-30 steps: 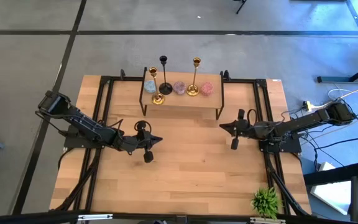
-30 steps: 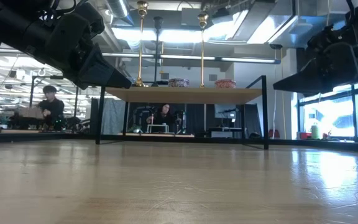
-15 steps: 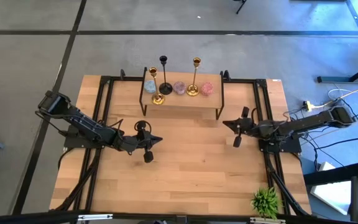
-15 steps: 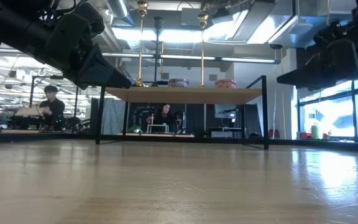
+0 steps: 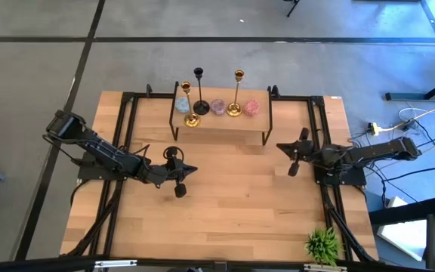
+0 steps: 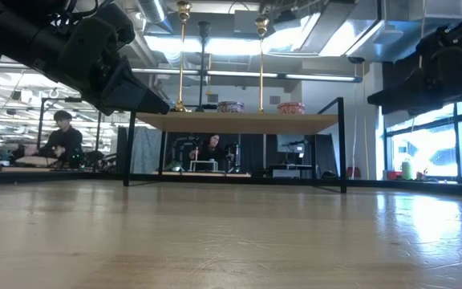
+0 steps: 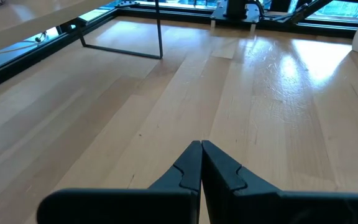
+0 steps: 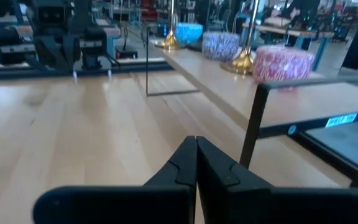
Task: Pick & Place candle stick holders
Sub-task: Return to Home Position
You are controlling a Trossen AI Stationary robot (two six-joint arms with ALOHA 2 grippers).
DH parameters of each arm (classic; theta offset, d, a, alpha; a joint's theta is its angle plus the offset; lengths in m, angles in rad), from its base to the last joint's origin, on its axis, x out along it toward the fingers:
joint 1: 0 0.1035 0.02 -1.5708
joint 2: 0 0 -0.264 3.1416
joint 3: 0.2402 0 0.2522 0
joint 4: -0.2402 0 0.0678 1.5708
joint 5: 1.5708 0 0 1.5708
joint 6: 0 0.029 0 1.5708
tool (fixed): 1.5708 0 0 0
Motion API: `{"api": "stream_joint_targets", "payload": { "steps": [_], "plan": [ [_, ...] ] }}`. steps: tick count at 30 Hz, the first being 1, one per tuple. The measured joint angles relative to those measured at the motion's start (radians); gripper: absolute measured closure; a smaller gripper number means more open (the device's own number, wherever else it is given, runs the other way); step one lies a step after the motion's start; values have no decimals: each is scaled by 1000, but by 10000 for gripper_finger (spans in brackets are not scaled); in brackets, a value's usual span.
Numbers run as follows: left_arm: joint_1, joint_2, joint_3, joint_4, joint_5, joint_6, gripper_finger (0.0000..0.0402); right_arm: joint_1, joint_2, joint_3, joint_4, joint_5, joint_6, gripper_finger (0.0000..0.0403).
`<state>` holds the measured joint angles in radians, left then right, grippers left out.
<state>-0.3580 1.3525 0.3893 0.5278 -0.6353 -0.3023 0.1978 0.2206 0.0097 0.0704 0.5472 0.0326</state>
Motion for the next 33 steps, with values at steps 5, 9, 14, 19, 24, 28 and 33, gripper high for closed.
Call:
{"api": "stream_joint_targets", "payload": {
  "steps": [5, 9, 14, 19, 24, 28, 33],
  "plan": [
    [0, 0, 0, 0, 0, -2, 400, 0, -45, 0, 0, 6, -39, 398],
    [0, 0, 0, 0, 0, -3, 400, 0, -60, 0, 0, 39, -50, 398],
    [0, 0, 0, 0, 0, -3, 400, 0, -87, 0, 2, 62, -78, 398],
    [0, 0, 0, 0, 0, -2, 400, 0, -109, 0, 1, 62, -100, 398],
    [0, 0, 0, 0, 0, -3, 400, 0, -119, 0, 1, 63, -112, 398],
    [0, 0, 0, 0, 0, -2, 400, 0, -139, 0, 1, 102, -130, 398],
    [0, 0, 0, 0, 0, -2, 400, 0, -186, 0, 0, 133, -158, 398]
  ]
}}
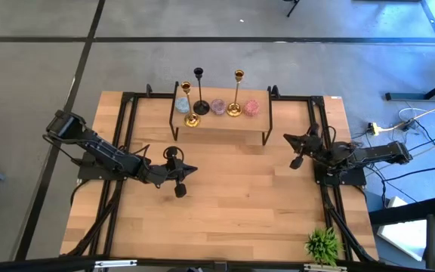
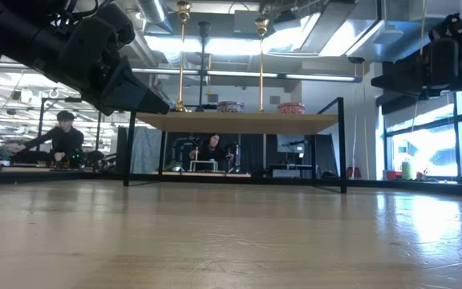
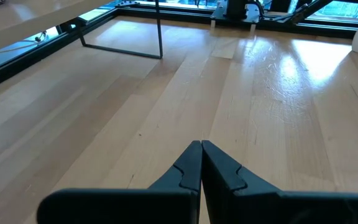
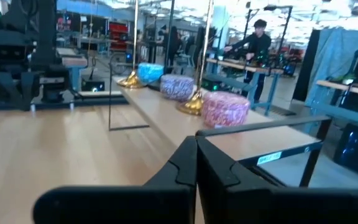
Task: Pick & Place candle stick holders
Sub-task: Return to Home Position
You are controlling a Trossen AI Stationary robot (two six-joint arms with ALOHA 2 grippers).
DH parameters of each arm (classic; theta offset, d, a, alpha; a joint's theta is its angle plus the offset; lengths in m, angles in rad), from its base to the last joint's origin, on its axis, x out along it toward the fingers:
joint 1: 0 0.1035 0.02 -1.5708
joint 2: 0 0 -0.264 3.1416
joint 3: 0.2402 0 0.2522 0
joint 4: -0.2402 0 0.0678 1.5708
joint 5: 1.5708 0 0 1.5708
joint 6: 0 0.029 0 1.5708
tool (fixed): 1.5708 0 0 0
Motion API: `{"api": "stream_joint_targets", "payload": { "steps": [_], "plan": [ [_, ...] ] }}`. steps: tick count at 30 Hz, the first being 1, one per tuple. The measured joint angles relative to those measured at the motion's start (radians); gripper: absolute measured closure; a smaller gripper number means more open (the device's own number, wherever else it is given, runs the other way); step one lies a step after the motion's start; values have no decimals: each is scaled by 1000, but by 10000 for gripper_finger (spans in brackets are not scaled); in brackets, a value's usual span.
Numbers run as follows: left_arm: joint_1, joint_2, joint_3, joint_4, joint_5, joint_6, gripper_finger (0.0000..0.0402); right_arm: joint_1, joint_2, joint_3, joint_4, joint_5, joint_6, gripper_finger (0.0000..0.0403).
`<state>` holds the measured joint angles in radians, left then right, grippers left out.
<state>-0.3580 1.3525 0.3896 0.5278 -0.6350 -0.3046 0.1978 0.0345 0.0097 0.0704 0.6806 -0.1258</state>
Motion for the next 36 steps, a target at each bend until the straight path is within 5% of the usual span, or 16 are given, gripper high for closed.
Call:
{"api": "stream_joint_targets", "payload": {
  "steps": [10, 25, 36],
  "plan": [
    [0, 0, 0, 0, 0, 0, 400, 0, -35, 56, -123, -36, -19, 398],
    [0, 0, 0, 0, 0, -5, 400, -1, -35, 60, -143, -390, 16, 398],
    [0, 0, 0, 1, 0, -7, 400, -8, -27, 0, -25, -449, 1, 398]
  ]
}}
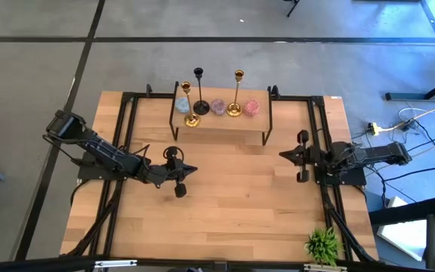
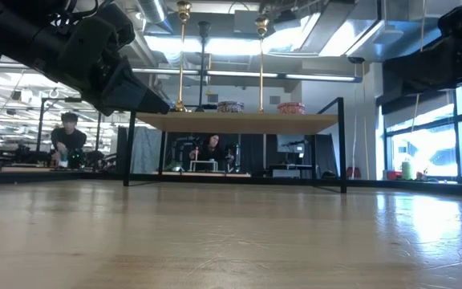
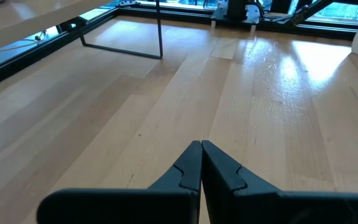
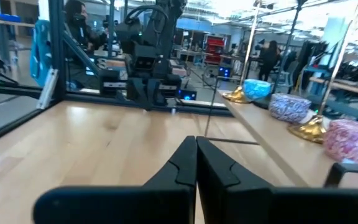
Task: Pick & Place candle stick holders
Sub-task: Return to Home Position
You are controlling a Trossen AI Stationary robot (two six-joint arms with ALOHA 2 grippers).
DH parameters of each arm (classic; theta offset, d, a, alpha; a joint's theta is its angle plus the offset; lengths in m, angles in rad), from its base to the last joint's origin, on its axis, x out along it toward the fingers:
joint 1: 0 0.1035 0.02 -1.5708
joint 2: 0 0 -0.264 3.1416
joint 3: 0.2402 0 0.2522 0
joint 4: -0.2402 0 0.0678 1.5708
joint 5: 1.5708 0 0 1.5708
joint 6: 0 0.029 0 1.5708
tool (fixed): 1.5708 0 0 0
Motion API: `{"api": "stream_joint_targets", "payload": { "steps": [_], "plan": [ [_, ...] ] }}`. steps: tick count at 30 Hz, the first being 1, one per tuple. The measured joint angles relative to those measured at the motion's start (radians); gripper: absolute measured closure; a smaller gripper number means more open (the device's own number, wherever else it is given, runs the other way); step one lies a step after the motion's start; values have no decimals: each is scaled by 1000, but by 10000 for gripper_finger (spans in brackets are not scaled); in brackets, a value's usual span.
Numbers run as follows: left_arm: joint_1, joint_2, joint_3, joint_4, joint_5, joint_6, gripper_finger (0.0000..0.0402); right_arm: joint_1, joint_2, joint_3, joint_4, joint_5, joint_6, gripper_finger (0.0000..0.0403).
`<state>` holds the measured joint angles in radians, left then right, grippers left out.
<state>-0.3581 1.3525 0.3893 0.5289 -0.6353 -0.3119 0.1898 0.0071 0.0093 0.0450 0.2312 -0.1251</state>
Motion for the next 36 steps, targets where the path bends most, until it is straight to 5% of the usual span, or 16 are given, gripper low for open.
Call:
{"api": "stream_joint_targets", "payload": {
  "steps": [19, 36],
  "plan": [
    [0, 0, 0, 0, 0, 1, 400, -297, 0, 0, -26, -205, 23, 398],
    [0, 0, 0, 0, -4, 2, 400, -328, 0, 0, -32, -209, 43, 398]
  ]
}}
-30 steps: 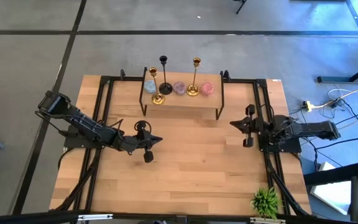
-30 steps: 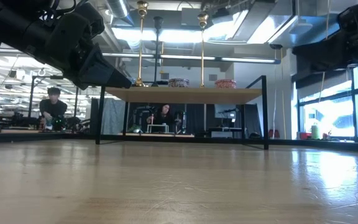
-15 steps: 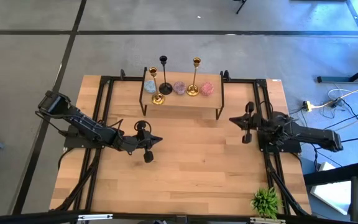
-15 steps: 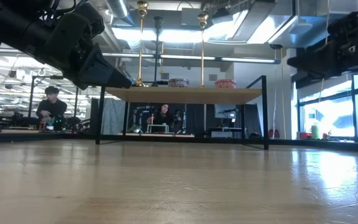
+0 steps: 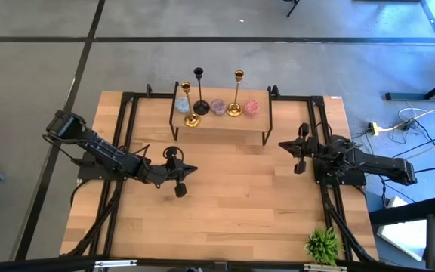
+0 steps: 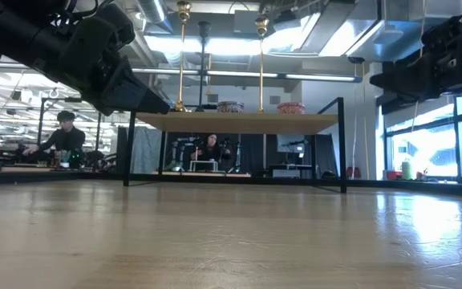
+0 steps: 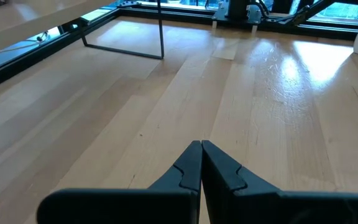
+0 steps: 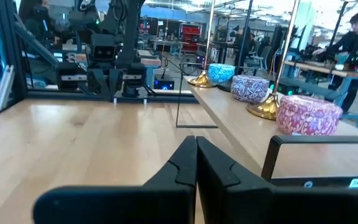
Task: Pick & Place candle stick holders
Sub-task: Return to Home Position
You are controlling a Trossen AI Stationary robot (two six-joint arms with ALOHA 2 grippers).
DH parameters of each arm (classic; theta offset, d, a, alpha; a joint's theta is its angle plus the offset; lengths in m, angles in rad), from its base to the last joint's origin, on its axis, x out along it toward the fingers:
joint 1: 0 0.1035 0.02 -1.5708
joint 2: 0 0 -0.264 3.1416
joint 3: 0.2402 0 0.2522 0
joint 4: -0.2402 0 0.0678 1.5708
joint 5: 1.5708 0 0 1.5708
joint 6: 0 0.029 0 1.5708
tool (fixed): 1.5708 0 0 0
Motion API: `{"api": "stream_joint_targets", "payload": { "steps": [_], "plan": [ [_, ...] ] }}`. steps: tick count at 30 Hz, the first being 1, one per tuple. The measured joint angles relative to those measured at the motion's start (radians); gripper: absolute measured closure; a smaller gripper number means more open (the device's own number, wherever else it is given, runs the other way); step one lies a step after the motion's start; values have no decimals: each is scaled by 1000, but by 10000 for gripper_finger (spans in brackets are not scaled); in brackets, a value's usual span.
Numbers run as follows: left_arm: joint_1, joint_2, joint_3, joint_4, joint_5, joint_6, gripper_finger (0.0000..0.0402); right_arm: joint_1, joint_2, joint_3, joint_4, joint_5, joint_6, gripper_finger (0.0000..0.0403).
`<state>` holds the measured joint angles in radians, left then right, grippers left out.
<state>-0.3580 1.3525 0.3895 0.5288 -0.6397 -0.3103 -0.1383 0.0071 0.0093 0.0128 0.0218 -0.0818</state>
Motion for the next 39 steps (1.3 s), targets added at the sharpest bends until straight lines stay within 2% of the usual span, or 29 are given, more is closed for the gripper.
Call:
{"api": "stream_joint_targets", "payload": {
  "steps": [9, 14, 22, 31, 35, 39],
  "plan": [
    [0, 0, 0, 11, -14, 5, 400, 0, 0, 0, 0, 0, 29, 398],
    [1, 0, -39, 103, 1, 42, 400, 0, 0, 0, 1, 0, 29, 398],
    [54, 0, -166, 235, 136, 37, 400, 0, 0, 0, 1, 1, 29, 398],
    [66, -3, -288, 285, 308, 2, 400, 0, 0, 0, 1, 1, 29, 398],
    [66, -40, -318, 287, 385, 19, 400, 0, 0, 0, 1, 1, 29, 398],
    [66, -134, -371, 286, 408, 40, 400, 0, 0, 0, 1, 1, 29, 398]
  ]
}}
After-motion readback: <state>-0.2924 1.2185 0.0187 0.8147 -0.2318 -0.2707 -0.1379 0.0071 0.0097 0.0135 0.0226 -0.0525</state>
